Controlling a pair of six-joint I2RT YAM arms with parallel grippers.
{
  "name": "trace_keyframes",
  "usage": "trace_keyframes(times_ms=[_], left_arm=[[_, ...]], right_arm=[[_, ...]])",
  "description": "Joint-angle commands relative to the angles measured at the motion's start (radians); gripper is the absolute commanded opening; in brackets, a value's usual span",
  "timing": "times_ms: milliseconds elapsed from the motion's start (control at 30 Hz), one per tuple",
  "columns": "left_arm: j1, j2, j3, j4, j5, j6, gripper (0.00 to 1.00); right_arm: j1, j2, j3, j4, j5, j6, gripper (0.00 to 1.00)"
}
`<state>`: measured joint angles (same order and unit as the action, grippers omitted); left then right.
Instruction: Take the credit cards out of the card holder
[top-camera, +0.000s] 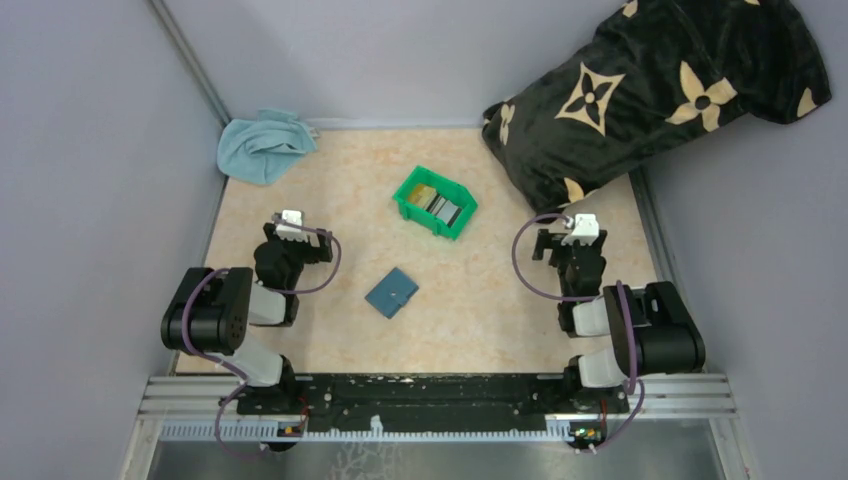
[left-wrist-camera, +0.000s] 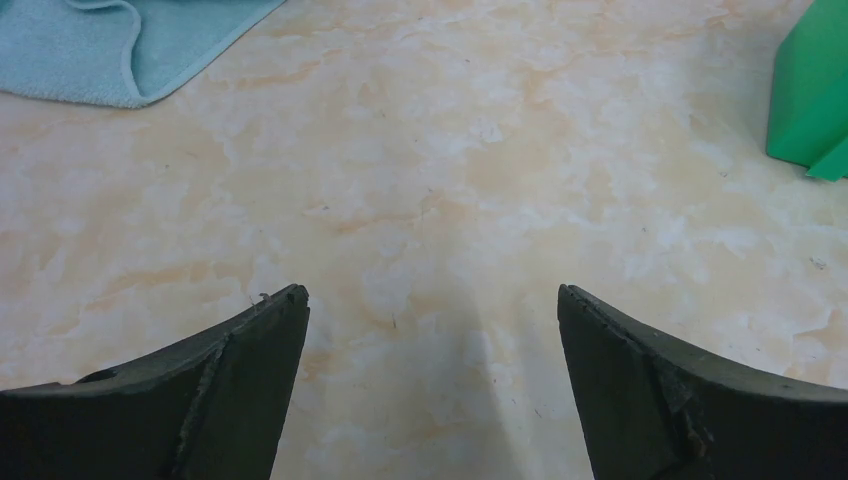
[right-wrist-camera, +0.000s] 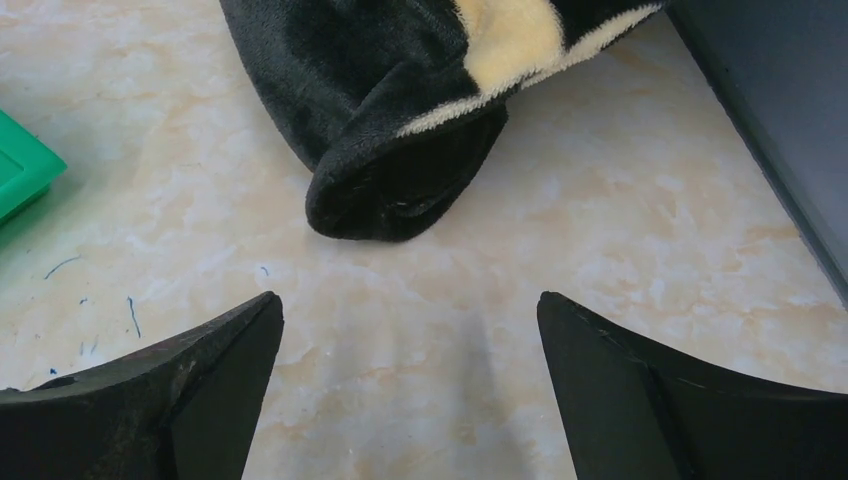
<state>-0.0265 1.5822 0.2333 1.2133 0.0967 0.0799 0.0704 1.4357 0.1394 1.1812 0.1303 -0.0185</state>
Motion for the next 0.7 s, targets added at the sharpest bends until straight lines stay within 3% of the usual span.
trace_keyframes(times_ms=[0,67,133,233,300,400,500,600,667], left_arm=[[-0.001,0.009,0.014,0.052,0.005,0.009,0.99],[-0.001,0.009,0.014,0.052,0.006,0.01,0.99],[0.002,0.01,0.02,0.042,0.005,0.005,0.99],[-0.004,-0.011,0.012,0.048,-0.038,0.001,0.99],[-0.03,-0.114,0.002,-0.016,-0.106,0.011,1.0],[-0.09,-0.345,0.054,-0.278,-0.129,-0.015,1.0],[-0.174,-0.516,0.086,-0.41,-0.114,-0.217,1.0],[-0.365,-0.559,0.204,-0.618,-0.193,-0.228,1.0],[-0.468,-0.503,0.302,-0.753,-0.316,-0.135,1.0]], right_arm=[[-0.011,-0.01,0.031,0.053,-0.017,-0.009,0.99],[0.002,-0.109,0.087,-0.133,-0.074,-0.035,0.99],[0.022,-0.212,0.231,-0.504,-0.133,-0.022,0.99],[0.04,-0.292,0.357,-0.669,-0.277,0.157,0.99],[0.094,-0.337,0.432,-0.793,-0.303,0.159,0.99],[0.291,-0.368,0.558,-1.008,-0.085,-0.005,0.99],[0.483,-0.35,0.629,-1.116,0.027,-0.064,0.99],[0.594,-0.327,0.584,-1.014,0.183,-0.041,0.99],[0.595,-0.317,0.492,-0.862,0.444,0.105,0.99]])
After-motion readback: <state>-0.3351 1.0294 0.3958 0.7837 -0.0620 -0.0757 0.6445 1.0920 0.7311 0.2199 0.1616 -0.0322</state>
